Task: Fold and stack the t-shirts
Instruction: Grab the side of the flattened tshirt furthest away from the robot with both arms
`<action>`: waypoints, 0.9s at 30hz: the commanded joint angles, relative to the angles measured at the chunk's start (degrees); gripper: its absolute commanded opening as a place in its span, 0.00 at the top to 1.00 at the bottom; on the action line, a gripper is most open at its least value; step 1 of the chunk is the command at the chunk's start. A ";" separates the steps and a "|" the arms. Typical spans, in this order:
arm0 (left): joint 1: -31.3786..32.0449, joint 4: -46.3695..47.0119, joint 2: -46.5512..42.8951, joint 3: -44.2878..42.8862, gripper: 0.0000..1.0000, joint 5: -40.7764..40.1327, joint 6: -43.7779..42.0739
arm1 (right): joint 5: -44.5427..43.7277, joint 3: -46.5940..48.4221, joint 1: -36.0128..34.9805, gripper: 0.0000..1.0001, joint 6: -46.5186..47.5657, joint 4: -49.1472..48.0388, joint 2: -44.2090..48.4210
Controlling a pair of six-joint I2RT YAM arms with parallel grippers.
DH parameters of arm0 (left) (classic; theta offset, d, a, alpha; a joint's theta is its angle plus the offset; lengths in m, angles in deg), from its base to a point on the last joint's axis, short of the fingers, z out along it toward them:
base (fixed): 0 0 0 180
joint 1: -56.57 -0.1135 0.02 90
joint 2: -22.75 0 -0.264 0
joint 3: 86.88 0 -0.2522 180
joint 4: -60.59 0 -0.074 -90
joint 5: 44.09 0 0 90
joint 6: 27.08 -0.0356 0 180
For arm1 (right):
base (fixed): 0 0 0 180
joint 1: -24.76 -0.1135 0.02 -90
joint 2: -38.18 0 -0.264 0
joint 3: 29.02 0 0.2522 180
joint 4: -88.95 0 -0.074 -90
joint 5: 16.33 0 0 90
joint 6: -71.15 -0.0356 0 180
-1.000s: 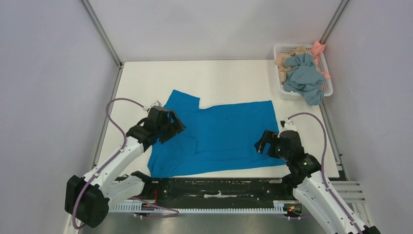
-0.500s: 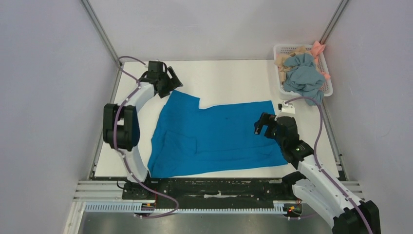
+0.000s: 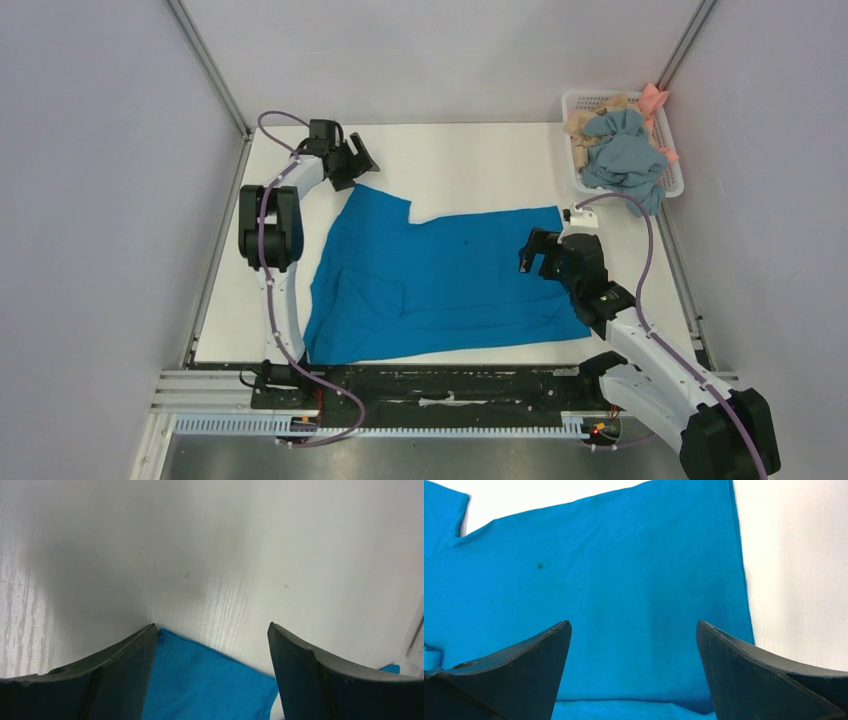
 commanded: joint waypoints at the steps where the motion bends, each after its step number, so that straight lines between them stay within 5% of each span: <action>1: 0.13 -1.63 2.33 -0.89 0.13 3.64 -1.35 | -0.92 0.74 -0.04 0.02 0.87 -2.62 0.95; 10: 1.93 -8.68 1.18 0.28 0.18 2.03 -4.65 | 0.08 0.34 -0.04 0.02 0.86 -3.02 0.37; 18: 2.89 -14.64 2.62 -1.34 0.55 -7.20 -5.36 | -0.53 -0.58 -0.04 0.02 0.87 -2.93 0.95; 27: 4.67 -21.62 4.35 -5.76 0.57 -15.39 -7.63 | -3.60 0.54 -0.03 0.02 0.37 -1.37 -1.57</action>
